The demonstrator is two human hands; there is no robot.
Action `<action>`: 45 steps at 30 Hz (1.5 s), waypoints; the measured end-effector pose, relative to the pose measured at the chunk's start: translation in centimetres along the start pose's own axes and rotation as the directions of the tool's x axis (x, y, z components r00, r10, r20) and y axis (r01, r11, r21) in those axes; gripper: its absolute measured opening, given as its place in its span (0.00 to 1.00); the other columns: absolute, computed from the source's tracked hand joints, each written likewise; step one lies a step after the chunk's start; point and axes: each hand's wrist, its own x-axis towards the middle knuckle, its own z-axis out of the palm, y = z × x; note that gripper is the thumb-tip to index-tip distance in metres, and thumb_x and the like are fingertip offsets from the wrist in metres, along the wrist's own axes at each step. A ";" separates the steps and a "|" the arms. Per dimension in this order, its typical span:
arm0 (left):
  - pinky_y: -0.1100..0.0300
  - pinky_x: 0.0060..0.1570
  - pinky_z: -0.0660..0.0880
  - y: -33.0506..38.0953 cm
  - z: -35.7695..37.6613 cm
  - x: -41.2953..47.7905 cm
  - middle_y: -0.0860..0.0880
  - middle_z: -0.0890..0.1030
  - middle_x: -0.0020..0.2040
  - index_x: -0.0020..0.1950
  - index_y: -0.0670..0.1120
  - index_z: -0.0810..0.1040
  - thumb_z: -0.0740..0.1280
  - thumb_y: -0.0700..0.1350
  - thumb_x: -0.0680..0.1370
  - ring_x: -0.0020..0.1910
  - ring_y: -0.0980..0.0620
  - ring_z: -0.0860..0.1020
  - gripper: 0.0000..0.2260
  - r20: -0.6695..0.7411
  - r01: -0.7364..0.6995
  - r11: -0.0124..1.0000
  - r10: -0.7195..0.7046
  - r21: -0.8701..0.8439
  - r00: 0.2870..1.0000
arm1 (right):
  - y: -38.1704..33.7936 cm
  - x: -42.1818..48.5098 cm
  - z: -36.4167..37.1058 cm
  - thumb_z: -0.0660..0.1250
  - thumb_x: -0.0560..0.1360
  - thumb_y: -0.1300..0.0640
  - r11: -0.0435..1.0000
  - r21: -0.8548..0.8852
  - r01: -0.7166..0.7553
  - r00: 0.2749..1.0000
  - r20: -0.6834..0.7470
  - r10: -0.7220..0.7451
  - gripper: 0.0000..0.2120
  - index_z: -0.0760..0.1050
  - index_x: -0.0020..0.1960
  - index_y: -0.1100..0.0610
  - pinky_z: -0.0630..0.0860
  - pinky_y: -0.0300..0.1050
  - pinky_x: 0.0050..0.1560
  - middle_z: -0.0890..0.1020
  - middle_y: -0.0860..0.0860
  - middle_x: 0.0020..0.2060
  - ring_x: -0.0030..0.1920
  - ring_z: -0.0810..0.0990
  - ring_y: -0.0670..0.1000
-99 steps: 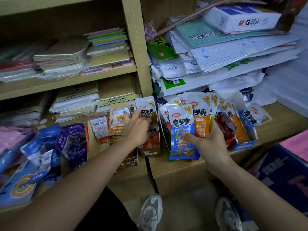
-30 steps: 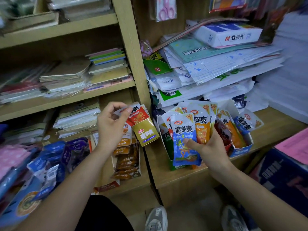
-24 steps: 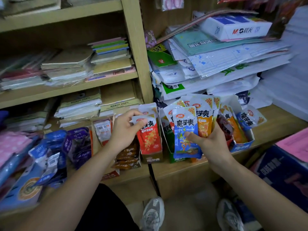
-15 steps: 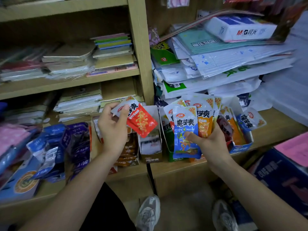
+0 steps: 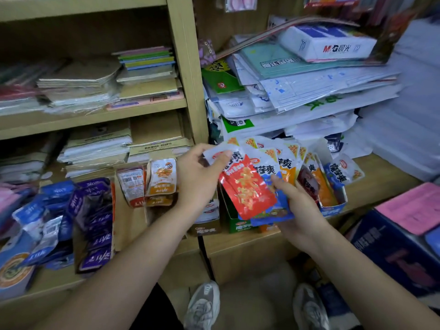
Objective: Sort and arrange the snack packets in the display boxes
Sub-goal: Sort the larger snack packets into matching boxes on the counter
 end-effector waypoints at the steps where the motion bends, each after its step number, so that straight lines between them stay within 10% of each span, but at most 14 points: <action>1: 0.50 0.38 0.80 -0.1 0.7 -0.2 0.51 0.85 0.38 0.41 0.47 0.82 0.77 0.47 0.75 0.39 0.53 0.84 0.07 0.036 -0.020 0.999 0.019 0.028 0.999 | -0.1 0.0 0.0 0.72 0.73 0.50 0.999 -0.039 0.019 1.000 0.026 -0.018 0.27 0.71 0.70 0.55 0.83 0.59 0.48 0.85 0.56 0.57 0.53 0.85 0.60; 11: 0.65 0.43 0.75 -0.6 -3.2 2.1 0.56 0.83 0.52 0.58 0.52 0.83 0.77 0.50 0.74 0.42 0.53 0.79 0.13 0.376 -0.268 0.930 0.162 0.250 0.912 | -0.3 0.0 -0.6 0.77 0.69 0.60 0.954 -0.235 0.184 0.976 -0.068 -0.205 0.27 0.73 0.66 0.53 0.84 0.50 0.40 0.87 0.50 0.52 0.48 0.87 0.54; 19: 0.55 0.54 0.61 -5.3 -8.2 0.8 0.61 0.80 0.54 0.59 0.59 0.82 0.71 0.67 0.72 0.59 0.55 0.71 0.20 0.722 -0.661 0.342 -0.081 0.668 0.687 | 1.4 0.3 0.3 0.79 0.69 0.60 0.871 -0.444 0.212 0.966 -0.041 -0.256 0.27 0.73 0.64 0.51 0.82 0.61 0.53 0.86 0.49 0.54 0.51 0.86 0.53; 28: 0.55 0.47 0.78 -5.1 -7.4 1.0 0.58 0.81 0.36 0.47 0.55 0.84 0.66 0.48 0.80 0.35 0.57 0.76 0.07 0.678 -0.669 0.337 0.112 0.662 0.727 | 1.0 0.3 0.0 0.80 0.63 0.54 0.861 -0.469 0.196 0.965 -0.065 -0.254 0.33 0.73 0.66 0.52 0.82 0.63 0.53 0.86 0.51 0.54 0.51 0.87 0.55; 32: 0.53 0.46 0.77 -5.7 -8.0 2.6 0.57 0.84 0.40 0.47 0.54 0.86 0.72 0.47 0.77 0.41 0.54 0.81 0.03 0.572 -0.641 0.414 0.294 0.646 0.766 | 0.8 0.0 -0.3 0.79 0.62 0.53 0.857 -0.480 0.187 0.964 -0.080 -0.255 0.34 0.73 0.66 0.51 0.82 0.64 0.53 0.86 0.50 0.54 0.50 0.87 0.55; 38: 0.51 0.58 0.65 -5.8 -6.8 3.5 0.55 0.78 0.54 0.61 0.63 0.81 0.68 0.72 0.70 0.58 0.51 0.71 0.24 0.718 -0.693 0.207 -0.078 0.691 0.692 | 0.5 -0.5 -0.4 0.78 0.63 0.54 0.841 -0.504 0.199 0.958 -0.081 -0.276 0.31 0.73 0.65 0.49 0.83 0.61 0.51 0.86 0.49 0.53 0.49 0.87 0.53; 45: 0.57 0.46 0.65 -5.0 -5.5 3.5 0.57 0.78 0.33 0.46 0.55 0.86 0.68 0.56 0.77 0.38 0.54 0.74 0.08 0.810 -0.804 0.107 -0.041 0.585 0.585 | 0.0 -1.0 -0.9 0.78 0.67 0.58 0.832 -0.509 0.220 0.947 -0.094 -0.308 0.28 0.73 0.64 0.50 0.83 0.62 0.51 0.86 0.49 0.53 0.49 0.87 0.54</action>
